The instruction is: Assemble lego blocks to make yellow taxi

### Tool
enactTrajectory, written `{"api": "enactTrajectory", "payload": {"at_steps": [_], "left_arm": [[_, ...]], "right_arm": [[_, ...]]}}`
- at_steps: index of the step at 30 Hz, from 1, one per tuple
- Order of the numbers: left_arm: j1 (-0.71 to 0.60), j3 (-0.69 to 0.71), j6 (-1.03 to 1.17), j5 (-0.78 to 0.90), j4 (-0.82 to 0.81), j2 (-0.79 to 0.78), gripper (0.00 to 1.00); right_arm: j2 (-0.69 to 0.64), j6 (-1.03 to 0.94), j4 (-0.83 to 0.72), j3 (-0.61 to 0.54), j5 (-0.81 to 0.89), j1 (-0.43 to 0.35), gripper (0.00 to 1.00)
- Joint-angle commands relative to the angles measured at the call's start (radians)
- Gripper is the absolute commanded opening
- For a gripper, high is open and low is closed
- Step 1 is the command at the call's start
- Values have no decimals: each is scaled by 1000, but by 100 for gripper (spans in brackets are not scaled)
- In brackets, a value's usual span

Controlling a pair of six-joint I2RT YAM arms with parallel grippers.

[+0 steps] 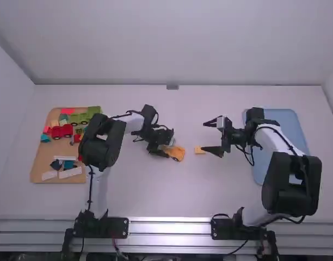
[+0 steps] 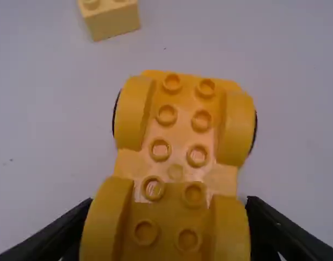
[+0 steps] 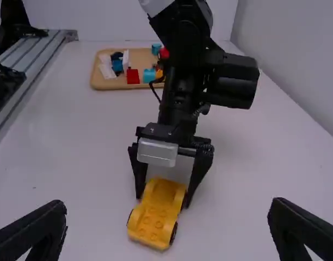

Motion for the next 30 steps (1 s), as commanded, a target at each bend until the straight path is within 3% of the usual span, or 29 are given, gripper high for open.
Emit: {"api": "enactTrajectory", "payload": {"at_steps": [1, 7, 12, 16, 23, 30], "left_arm": [[0, 4, -8, 60, -9, 21, 63], [6, -48, -266, 105, 116, 21, 59], [-6, -151, -460, 31, 296, -23, 52], [-5, -285, -588, -70, 470, -119, 53], [-2, -493, -551, -104, 563, -328, 58], [-5, -571, -545, -113, 670, -336, 67]], "right_arm": [[-7, 6, -4, -8, -29, 0, 99], [-7, 10, -5, -8, -28, 0, 99], [-7, 10, -4, -8, -24, 0, 99], [-7, 10, -4, -8, -25, 0, 99], [-7, 2, 0, -8, -25, 0, 99], [-7, 17, -3, -8, 3, 1, 99]]}}
